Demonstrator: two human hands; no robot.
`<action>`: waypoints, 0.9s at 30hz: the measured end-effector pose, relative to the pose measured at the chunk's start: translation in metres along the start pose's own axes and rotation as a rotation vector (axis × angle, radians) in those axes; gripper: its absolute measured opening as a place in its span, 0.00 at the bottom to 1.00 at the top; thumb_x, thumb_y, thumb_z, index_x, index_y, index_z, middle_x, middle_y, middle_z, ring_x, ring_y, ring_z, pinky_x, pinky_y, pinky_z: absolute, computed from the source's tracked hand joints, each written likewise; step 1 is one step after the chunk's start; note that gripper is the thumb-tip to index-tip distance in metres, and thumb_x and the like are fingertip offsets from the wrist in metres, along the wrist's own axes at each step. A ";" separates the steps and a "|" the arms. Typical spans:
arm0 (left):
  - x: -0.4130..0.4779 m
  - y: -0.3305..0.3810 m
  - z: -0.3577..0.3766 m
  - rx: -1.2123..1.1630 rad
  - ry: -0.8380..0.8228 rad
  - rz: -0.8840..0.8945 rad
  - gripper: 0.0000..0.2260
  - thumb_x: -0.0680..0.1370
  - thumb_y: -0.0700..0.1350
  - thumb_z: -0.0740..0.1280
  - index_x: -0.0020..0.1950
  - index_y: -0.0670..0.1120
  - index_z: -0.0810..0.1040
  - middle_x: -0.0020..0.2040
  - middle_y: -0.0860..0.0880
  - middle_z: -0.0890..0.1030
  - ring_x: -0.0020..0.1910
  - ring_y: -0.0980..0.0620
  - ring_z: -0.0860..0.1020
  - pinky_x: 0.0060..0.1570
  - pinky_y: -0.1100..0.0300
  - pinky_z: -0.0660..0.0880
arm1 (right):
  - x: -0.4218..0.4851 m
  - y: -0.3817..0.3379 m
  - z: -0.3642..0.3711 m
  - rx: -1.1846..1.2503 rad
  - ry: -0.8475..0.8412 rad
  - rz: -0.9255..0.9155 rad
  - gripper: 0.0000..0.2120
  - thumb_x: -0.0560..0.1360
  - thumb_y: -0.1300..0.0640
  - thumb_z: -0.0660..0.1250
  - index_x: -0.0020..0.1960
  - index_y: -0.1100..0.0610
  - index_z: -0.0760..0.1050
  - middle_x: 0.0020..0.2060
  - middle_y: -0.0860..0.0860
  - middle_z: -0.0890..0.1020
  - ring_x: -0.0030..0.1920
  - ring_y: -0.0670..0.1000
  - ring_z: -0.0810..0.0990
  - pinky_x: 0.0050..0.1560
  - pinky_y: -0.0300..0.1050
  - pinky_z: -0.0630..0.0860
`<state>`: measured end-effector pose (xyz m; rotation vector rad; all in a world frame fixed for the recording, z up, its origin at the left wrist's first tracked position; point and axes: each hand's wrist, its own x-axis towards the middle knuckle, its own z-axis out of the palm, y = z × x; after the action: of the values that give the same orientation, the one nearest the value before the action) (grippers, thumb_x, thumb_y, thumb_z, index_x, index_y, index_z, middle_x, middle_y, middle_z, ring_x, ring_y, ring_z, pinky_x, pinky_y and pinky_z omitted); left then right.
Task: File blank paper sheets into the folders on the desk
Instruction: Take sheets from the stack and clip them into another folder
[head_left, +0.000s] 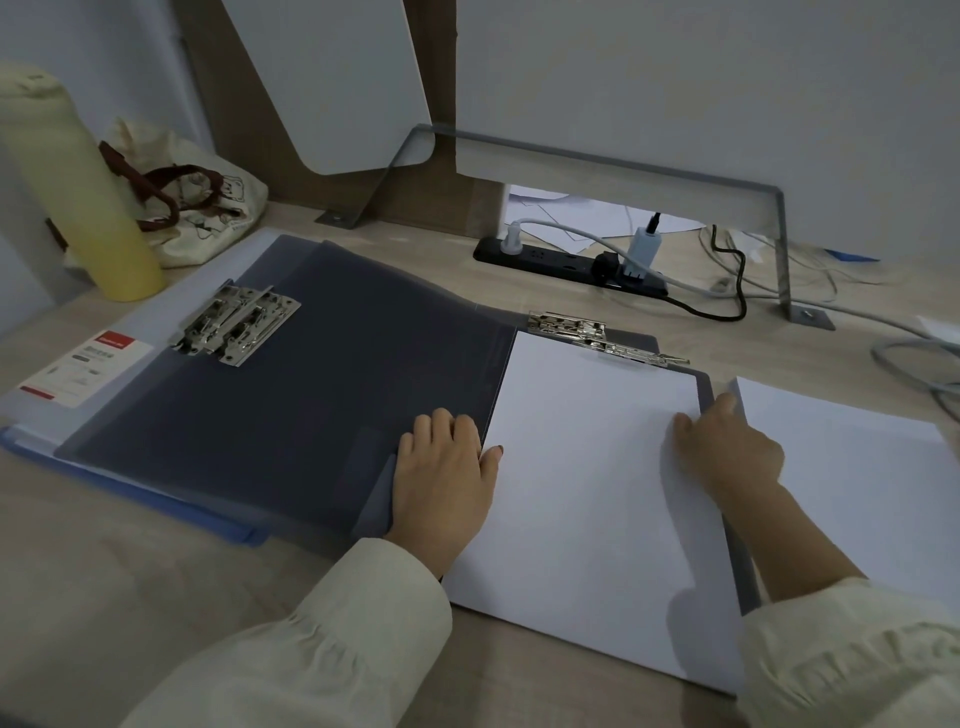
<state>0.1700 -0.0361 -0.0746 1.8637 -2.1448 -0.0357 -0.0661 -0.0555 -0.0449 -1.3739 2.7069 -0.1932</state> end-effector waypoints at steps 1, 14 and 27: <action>0.000 0.001 0.000 -0.032 0.040 0.008 0.11 0.74 0.52 0.68 0.44 0.46 0.73 0.43 0.48 0.75 0.39 0.52 0.68 0.40 0.57 0.70 | 0.001 0.001 0.002 -0.031 0.028 -0.050 0.18 0.80 0.55 0.52 0.63 0.66 0.63 0.58 0.64 0.74 0.59 0.64 0.73 0.50 0.50 0.67; -0.006 -0.004 0.015 -0.026 -0.152 0.316 0.32 0.79 0.60 0.37 0.74 0.44 0.61 0.75 0.47 0.62 0.74 0.53 0.61 0.72 0.54 0.55 | 0.053 -0.026 -0.020 1.037 -0.203 0.131 0.10 0.75 0.68 0.56 0.38 0.61 0.71 0.31 0.57 0.74 0.33 0.51 0.73 0.35 0.37 0.67; -0.008 -0.004 0.021 -0.018 -0.099 0.323 0.31 0.80 0.60 0.43 0.70 0.40 0.69 0.70 0.44 0.70 0.70 0.48 0.69 0.64 0.47 0.71 | 0.039 -0.080 0.022 0.290 0.166 -0.561 0.21 0.78 0.65 0.54 0.71 0.62 0.65 0.64 0.61 0.70 0.63 0.62 0.67 0.63 0.48 0.62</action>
<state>0.1694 -0.0325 -0.0970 1.5127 -2.4782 -0.0791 -0.0217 -0.1355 -0.0556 -2.0450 2.2081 -0.7350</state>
